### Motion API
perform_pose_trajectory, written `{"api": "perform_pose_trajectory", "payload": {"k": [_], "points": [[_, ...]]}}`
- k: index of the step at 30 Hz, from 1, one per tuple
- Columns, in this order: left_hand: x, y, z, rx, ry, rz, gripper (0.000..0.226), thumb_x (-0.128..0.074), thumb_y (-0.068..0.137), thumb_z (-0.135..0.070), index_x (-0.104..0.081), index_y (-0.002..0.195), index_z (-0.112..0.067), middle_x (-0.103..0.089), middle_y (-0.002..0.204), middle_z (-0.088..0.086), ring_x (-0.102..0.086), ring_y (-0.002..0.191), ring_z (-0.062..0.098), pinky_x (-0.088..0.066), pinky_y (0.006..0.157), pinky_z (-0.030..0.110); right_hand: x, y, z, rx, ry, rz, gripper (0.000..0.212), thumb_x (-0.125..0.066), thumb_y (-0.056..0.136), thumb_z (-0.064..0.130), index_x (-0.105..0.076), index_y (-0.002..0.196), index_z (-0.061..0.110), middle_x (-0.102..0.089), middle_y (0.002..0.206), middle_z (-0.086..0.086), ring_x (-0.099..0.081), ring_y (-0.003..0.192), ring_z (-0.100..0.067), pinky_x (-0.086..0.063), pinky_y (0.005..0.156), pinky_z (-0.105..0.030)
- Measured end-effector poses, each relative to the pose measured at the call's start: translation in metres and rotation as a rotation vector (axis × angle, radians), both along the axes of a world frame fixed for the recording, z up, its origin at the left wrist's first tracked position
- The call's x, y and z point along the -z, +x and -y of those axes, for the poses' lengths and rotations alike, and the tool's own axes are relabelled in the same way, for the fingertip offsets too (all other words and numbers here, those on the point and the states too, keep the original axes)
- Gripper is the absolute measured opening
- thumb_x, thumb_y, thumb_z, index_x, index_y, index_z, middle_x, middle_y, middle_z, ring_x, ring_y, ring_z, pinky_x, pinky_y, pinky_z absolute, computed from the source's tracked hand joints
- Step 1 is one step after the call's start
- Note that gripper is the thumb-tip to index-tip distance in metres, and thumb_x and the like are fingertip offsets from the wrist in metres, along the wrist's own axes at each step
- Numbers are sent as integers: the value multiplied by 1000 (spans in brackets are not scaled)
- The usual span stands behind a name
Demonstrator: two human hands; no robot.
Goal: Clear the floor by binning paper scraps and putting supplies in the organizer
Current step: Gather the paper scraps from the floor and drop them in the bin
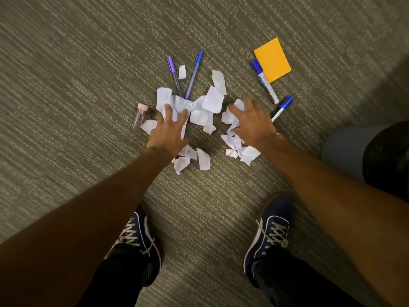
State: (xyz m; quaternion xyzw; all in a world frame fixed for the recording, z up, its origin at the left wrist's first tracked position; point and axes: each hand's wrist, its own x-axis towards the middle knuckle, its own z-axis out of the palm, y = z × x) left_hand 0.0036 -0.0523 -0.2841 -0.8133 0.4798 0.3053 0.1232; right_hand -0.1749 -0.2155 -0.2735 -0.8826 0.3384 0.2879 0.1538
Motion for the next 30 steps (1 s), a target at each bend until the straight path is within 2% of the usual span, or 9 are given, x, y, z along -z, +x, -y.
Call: {"api": "perform_pose_trajectory", "payload": {"k": [3, 7, 11, 14, 19, 24, 28, 30], "points": [[0, -1, 3, 3, -26, 38, 75, -78, 85, -26, -33, 144, -21, -31, 147, 23, -42, 130, 44, -57, 84, 53, 2, 1, -3, -15, -14, 39, 54, -70, 87, 11, -48, 136, 18, -41, 137, -20, -55, 113, -42, -55, 81, -49], [2, 4, 6, -7, -93, 1, 57, -71, 89, -8, -44, 138, -14, -38, 141, 21, -48, 123, 39, -56, 86, 48, 8, -1, -7, -45, -5, 97, 46, -58, 83, -11, -60, 124, 10, -49, 126, -20, -61, 98, -42, -56, 72, -46], [-1, 10, 12, -65, -164, -48, 35, -62, 90, 5, -58, 124, -1, -51, 126, 24, -58, 110, 41, -52, 89, 46, 9, -6, -4, -53, -9, 121, 30, -56, 83, -11, -67, 108, 3, -53, 116, -19, -62, 88, -40, -52, 66, -40], [-7, 13, 13, -75, -194, -72, 21, -60, 90, 7, -65, 110, 6, -57, 117, 26, -62, 100, 42, -52, 85, 47, 6, -10, -4, -21, 15, 163, 32, -55, 84, -10, -67, 110, 5, -54, 116, -18, -64, 84, -40, -51, 65, -39], [-28, 8, 7, -90, -282, -114, 16, -58, 86, 15, -70, 94, 10, -62, 108, 26, -66, 89, 43, -55, 76, 48, -11, -19, -4, 80, 68, 242, 27, -56, 85, -6, -68, 108, 3, -55, 115, -19, -64, 89, -40, -52, 72, -41], [-68, -4, 6, -120, -351, -124, 11, -67, 86, 9, -72, 95, 8, -63, 107, 23, -67, 85, 40, -55, 70, 44, -47, -27, -7, 268, 87, 359, 20, -63, 83, -2, -71, 100, 3, -57, 103, -16, -61, 85, -32, -39, 68, -27], [-111, -18, 17, -160, -431, -129, 10, -71, 86, 2, -73, 96, 4, -64, 106, 20, -68, 83, 38, -53, 77, 43, -88, -35, -10, 439, 118, 498, 4, -70, 82, 0, -68, 86, -1, -58, 94, -17, -60, 79, -30, -51, 69, -36], [-135, -28, 26, -166, -475, -126, 10, -72, 87, -2, -73, 96, 2, -64, 105, 18, -68, 81, 35, -50, 73, 38, -109, -41, -12, 527, 125, 560, 7, -73, 80, -1, -67, 82, 1, -59, 93, -15, -60, 77, -26, -49, 67, -33]]}}
